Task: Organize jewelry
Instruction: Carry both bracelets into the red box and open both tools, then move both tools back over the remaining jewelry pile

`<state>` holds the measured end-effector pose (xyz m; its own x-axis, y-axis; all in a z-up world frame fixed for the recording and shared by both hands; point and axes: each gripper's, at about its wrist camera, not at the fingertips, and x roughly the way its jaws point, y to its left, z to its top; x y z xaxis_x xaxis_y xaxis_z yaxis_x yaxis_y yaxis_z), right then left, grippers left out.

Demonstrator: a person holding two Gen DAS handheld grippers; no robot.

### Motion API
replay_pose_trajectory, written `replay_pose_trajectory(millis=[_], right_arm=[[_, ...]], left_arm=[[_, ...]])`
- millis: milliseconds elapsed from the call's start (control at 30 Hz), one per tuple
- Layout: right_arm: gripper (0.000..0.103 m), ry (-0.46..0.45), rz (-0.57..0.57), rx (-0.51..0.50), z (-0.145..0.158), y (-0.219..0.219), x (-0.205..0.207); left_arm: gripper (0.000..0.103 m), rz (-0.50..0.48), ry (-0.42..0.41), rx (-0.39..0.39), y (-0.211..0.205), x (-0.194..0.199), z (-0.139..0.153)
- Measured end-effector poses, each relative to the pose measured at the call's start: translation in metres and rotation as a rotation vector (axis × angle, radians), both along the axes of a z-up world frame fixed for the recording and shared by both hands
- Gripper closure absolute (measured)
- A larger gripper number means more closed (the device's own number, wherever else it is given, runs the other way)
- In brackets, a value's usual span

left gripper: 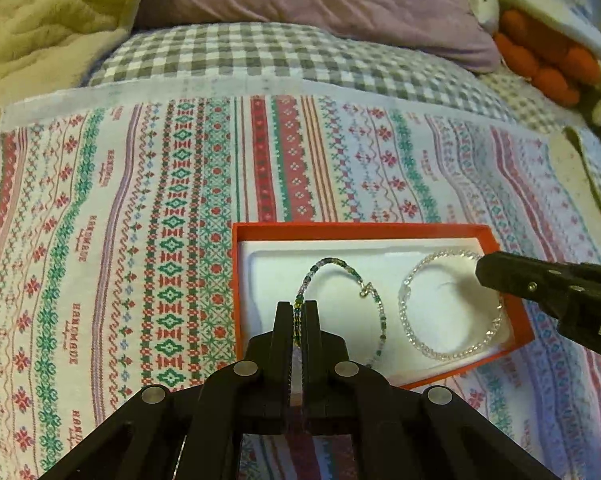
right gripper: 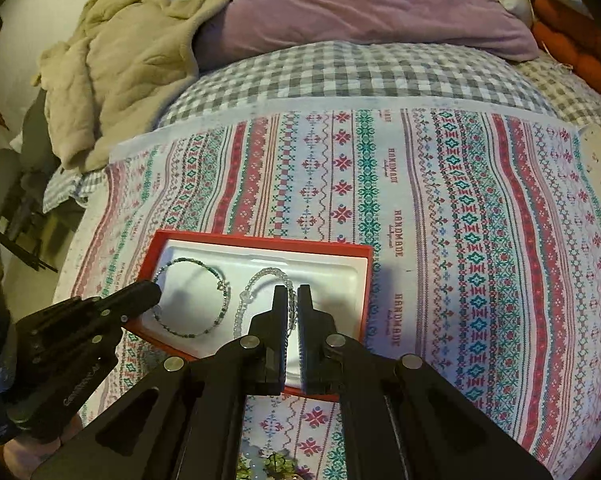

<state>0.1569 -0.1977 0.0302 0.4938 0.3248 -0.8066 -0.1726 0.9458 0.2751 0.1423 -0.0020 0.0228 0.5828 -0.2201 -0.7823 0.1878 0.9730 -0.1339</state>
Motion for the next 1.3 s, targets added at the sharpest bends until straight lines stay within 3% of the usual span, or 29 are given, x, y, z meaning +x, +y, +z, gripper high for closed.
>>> replay_pose_trajectory(millis=[67, 167, 367, 567, 733, 933, 1300], right_arm=[[0.092, 0.003, 0.000, -0.007, 0.001, 0.000, -0.001], [0.076, 0.002, -0.006, -0.018, 0.004, 0.000, -0.003], [0.074, -0.015, 0.009, -0.047, 0.013, 0.000, -0.015], [0.056, -0.028, 0.013, -0.057, 0.020, -0.007, -0.033], [0.052, -0.028, 0.010, -0.068, 0.024, -0.014, -0.048], [0.044, -0.020, 0.002, -0.074, 0.025, -0.016, -0.063], [0.040, 0.025, 0.029, -0.129, 0.013, -0.008, -0.087]], left_arm=[[0.103, -0.004, -0.016, 0.018, -0.002, -0.003, 0.003], [0.090, -0.013, -0.027, 0.037, -0.006, -0.006, 0.006], [0.070, -0.026, -0.050, 0.074, -0.009, -0.018, 0.014], [0.040, -0.026, -0.069, 0.100, -0.006, -0.033, 0.022], [0.018, -0.016, -0.081, 0.137, -0.006, -0.048, 0.025], [0.008, -0.002, -0.082, 0.177, -0.006, -0.062, 0.024], [0.002, 0.003, -0.022, 0.222, 0.002, -0.086, 0.009]])
